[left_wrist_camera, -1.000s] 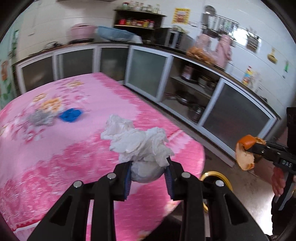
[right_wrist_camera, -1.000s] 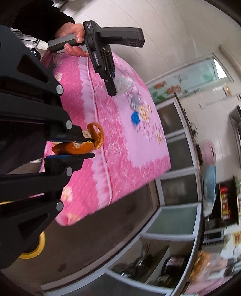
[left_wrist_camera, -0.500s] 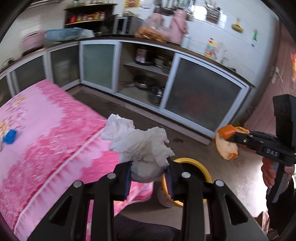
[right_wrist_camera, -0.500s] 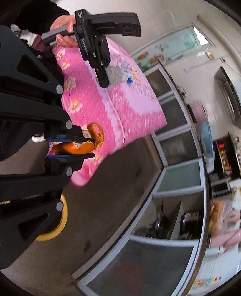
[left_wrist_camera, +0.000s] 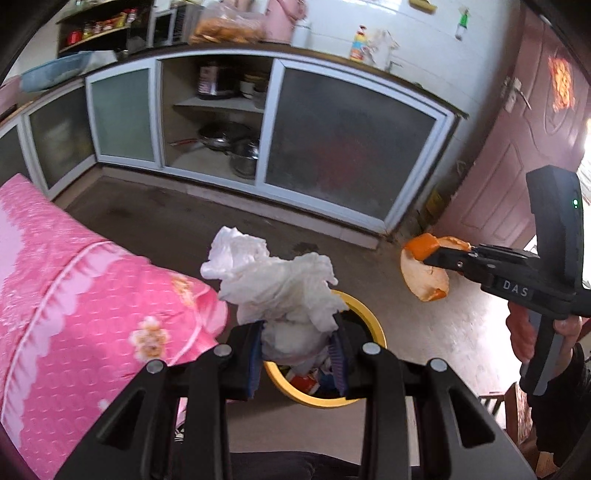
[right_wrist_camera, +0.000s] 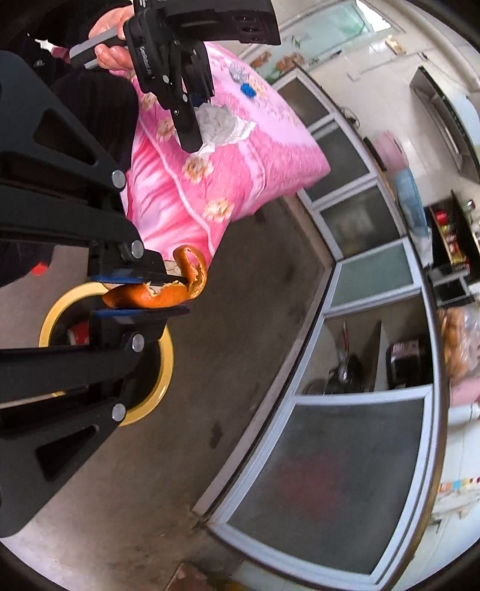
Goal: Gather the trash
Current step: 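Lift the tissue and orange peel and carry them toward the yellow bin, then hold the tissue and peel over the yellow bin and open both tools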
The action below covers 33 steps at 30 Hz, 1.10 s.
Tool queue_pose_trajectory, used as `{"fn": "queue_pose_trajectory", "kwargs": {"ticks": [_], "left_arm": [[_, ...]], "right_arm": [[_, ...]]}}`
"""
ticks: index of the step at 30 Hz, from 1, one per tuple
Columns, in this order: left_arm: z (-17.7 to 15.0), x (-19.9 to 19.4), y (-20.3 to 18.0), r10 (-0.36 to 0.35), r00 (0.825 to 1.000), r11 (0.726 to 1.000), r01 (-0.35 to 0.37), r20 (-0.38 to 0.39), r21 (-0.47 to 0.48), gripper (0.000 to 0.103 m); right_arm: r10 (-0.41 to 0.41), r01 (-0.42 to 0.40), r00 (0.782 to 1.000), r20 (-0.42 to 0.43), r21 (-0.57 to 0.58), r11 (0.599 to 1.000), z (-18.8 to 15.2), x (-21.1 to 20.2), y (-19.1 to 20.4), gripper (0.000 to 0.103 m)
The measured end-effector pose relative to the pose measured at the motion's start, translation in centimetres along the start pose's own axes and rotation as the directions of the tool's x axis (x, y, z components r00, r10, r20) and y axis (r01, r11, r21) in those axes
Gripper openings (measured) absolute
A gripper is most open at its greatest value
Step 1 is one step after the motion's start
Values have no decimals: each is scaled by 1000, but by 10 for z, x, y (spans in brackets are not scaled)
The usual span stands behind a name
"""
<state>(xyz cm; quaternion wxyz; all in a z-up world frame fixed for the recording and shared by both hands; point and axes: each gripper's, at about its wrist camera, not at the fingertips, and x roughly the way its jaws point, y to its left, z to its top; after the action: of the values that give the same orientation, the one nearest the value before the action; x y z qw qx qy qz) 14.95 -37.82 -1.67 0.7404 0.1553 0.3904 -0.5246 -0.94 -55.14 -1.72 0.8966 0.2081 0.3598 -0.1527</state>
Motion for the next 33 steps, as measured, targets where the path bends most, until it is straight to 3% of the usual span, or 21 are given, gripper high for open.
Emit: {"fn": "queue_pose_trajectory", "kwargs": {"ticks": [18, 33], "left_arm": [[-4, 89, -45, -32, 989, 997, 42, -148, 68, 29], [-18, 140, -48, -14, 968, 997, 33, -252, 70, 29]], "right_arm": [[-65, 76, 992, -105, 105, 992, -32, 36, -49, 9], [-82, 114, 976, -203, 151, 982, -49, 76, -73, 9]]}}
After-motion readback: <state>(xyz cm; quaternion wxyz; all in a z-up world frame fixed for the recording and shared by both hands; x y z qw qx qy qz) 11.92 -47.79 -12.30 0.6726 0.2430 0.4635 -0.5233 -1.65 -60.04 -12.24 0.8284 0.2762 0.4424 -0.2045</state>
